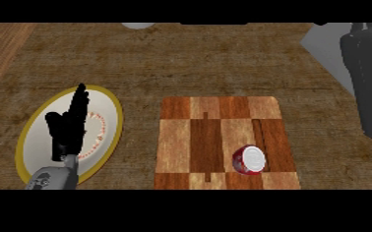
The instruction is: Pick the squash from the cutting board and place it in the cardboard box
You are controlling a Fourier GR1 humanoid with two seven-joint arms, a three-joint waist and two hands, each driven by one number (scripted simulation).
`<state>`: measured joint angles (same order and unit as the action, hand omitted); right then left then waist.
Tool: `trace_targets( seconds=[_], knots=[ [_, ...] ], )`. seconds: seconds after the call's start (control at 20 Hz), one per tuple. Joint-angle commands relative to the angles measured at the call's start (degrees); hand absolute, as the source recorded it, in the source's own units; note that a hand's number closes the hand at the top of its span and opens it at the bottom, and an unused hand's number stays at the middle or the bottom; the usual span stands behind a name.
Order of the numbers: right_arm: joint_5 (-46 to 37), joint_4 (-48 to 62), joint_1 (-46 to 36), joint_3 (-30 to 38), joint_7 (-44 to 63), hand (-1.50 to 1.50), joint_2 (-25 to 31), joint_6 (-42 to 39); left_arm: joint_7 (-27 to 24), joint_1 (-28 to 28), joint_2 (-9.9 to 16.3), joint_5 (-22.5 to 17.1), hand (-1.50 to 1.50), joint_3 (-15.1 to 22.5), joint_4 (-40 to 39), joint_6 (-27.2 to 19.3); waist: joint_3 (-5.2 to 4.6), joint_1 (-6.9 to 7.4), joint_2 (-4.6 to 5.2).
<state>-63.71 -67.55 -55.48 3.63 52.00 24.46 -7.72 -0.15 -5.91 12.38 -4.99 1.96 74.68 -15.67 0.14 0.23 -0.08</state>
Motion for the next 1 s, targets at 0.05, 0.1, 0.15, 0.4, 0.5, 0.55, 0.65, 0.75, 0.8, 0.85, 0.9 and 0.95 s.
trace_targets(
  seconds=[0.05,0.1,0.15,0.4,0.5,0.55,0.65,0.75,0.8,0.85,0.9,0.95],
  knots=[
    [1.5,8.5,-0.4,5.6,-7.9,1.50,5.2,6.0,2.3,2.8,-1.3,1.6,0.00,2.3,4.3,-0.6,-0.11,0.68,0.23],
    [1.9,10.2,-2.2,6.1,-8.6,1.50,6.0,5.3,-3.6,0.3,-1.4,0.6,0.00,-0.5,-4.7,1.1,-0.16,0.34,0.39],
    [2.9,11.2,0.9,7.4,-11.7,1.50,6.1,9.1,0.0,0.6,0.8,-0.3,0.00,-0.7,-0.2,2.6,-0.12,0.47,0.33],
    [3.1,25.6,-0.9,9.8,-21.1,1.50,9.1,15.7,2.7,-3.0,0.3,0.3,0.00,-0.9,-1.4,2.0,-0.11,0.95,0.59],
    [4.4,31.6,-0.4,12.6,-25.9,1.50,11.2,19.9,3.0,-1.0,-0.3,1.3,0.00,0.5,2.3,1.0,-0.05,1.63,0.74],
    [4.9,34.3,-0.5,13.4,-27.7,1.50,10.3,22.9,0.1,-0.4,-1.6,0.8,0.00,0.1,-0.6,1.1,-0.05,1.98,1.02],
    [3.0,39.0,-1.8,13.1,-29.7,1.50,14.4,22.1,2.6,-1.5,-1.1,1.2,0.00,0.4,0.8,1.0,-0.03,2.15,1.05],
    [2.3,42.9,-0.5,13.8,-30.4,1.50,15.0,25.1,-1.8,0.0,-1.8,0.8,0.00,0.3,-1.2,2.3,-0.03,2.61,1.39],
    [4.5,44.0,-0.8,16.5,-29.8,1.50,13.6,29.0,-0.3,-1.2,-1.8,1.8,0.00,0.9,-0.5,1.3,0.03,2.78,1.45],
    [5.7,45.1,-0.9,17.6,-30.3,1.50,13.4,28.8,0.9,-1.5,-2.1,2.2,0.00,0.8,0.9,0.2,0.03,2.47,1.19],
    [6.1,47.3,-1.8,18.2,-30.3,1.50,14.4,27.5,1.5,-1.6,-2.3,2.9,0.00,1.6,0.4,-0.1,0.06,2.92,1.44],
    [7.6,48.1,-1.5,20.0,-30.7,-1.50,16.1,26.6,0.5,1.8,-1.6,2.1,0.00,1.7,2.5,1.5,0.09,3.35,1.37]
  ],
)
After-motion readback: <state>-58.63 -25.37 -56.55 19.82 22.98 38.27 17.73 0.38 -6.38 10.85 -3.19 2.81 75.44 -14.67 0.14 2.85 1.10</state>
